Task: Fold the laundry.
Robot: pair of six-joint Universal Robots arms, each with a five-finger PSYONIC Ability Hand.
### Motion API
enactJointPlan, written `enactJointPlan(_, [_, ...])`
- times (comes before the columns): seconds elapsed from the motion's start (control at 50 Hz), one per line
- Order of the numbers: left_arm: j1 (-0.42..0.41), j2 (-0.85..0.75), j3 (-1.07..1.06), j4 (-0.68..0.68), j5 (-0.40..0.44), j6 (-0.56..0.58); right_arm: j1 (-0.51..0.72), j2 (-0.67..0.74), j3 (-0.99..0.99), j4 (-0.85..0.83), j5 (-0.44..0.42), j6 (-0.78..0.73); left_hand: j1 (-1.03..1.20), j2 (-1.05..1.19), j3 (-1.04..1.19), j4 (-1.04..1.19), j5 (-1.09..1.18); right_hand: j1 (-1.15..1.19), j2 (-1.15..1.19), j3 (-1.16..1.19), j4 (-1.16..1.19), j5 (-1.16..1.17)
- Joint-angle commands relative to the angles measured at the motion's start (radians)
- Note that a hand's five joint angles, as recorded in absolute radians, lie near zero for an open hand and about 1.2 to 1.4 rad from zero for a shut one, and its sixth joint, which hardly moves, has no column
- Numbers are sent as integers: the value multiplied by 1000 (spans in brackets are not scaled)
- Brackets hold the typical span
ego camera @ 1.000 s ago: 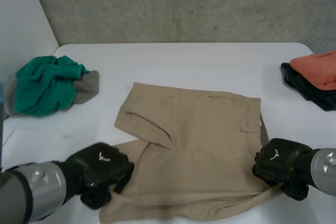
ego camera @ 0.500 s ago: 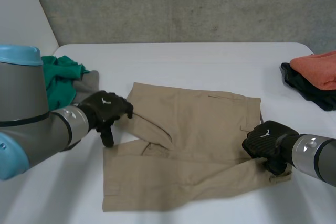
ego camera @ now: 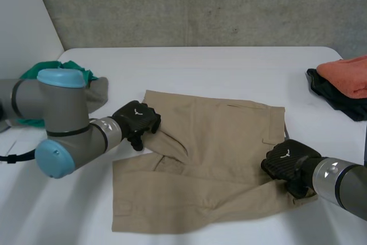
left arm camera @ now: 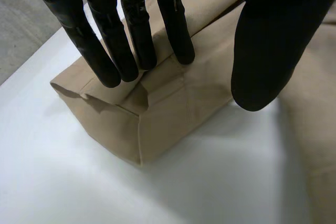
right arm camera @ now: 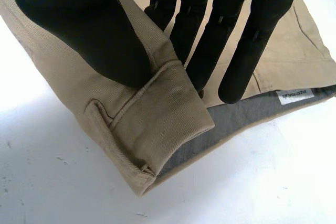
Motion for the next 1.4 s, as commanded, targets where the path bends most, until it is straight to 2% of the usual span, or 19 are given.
enactJointPlan(0.02, [-19, -39, 36, 38, -35, 32, 1, -1, 15, -5, -1, -6, 48, 61, 64, 76, 71, 278, 216, 207, 201, 202])
enactJointPlan(0.26, [-41, -68, 48, 110, -42, 70, 4, 1, 31, -10, -4, -8, 57, 69, 73, 85, 80, 278, 216, 207, 201, 202])
enactJointPlan(0.32, [-39, -77, 54, 110, -50, 93, 9, 1, 35, -10, -4, -8, 279, 291, 295, 307, 302, 278, 216, 207, 201, 202])
enactJointPlan(0.34, [-39, -77, 54, 111, -53, 99, 9, 1, 37, -10, -4, -8, 431, 444, 447, 459, 454, 278, 216, 207, 201, 202])
enactJointPlan(0.36, [-39, -73, 53, 116, -67, 108, 10, 1, 38, -10, -4, -8, 738, 750, 754, 765, 761, 278, 216, 207, 201, 202])
enactJointPlan(0.52, [-18, -9, 5, 93, -237, 138, 19, 1, 42, -11, -4, -8, 741, 753, 757, 768, 764, 278, 216, 207, 201, 202])
enactJointPlan(0.64, [8, 114, -118, -16, -228, 136, 22, -4, 42, -10, -5, -8, 741, 753, 757, 768, 764, 278, 216, 207, 201, 202])
enactJointPlan(0.72, [21, 176, -194, -71, -251, 141, 22, -18, 42, -5, -7, -8, 741, 753, 757, 768, 764, 278, 216, 207, 201, 202])
enactJointPlan(0.92, [13, 140, -175, -64, -303, 158, 42, -25, 46, -4, 1, -1, 741, 753, 757, 768, 764, 278, 216, 207, 201, 202])
enactJointPlan(0.94, [9, 145, -165, -74, -308, 150, 44, -28, 49, -2, 1, -6, 712, 724, 728, 740, 735, 278, 216, 207, 201, 202])
enactJointPlan(1.02, [-1, 195, -161, -90, -300, 121, 45, -31, 51, -4, 1, -6, 173, 186, 189, 201, 196, 278, 216, 207, 201, 202])
enactJointPlan(1.08, [-2, 248, -168, -74, -291, 81, 45, -36, 46, -4, 1, -1, -92, -80, -76, -64, -69, 278, 216, 207, 201, 202])
enactJointPlan(1.24, [-5, 262, -201, 19, -216, -11, 47, -41, 48, -4, 1, -1, -104, -92, -89, -77, -82, 278, 216, 207, 201, 202])
enactJointPlan(1.4, [-11, 139, -167, 39, -200, 29, 47, -42, 52, -2, 1, -1, -90, -77, -74, -62, -67, 278, 216, 207, 201, 202])
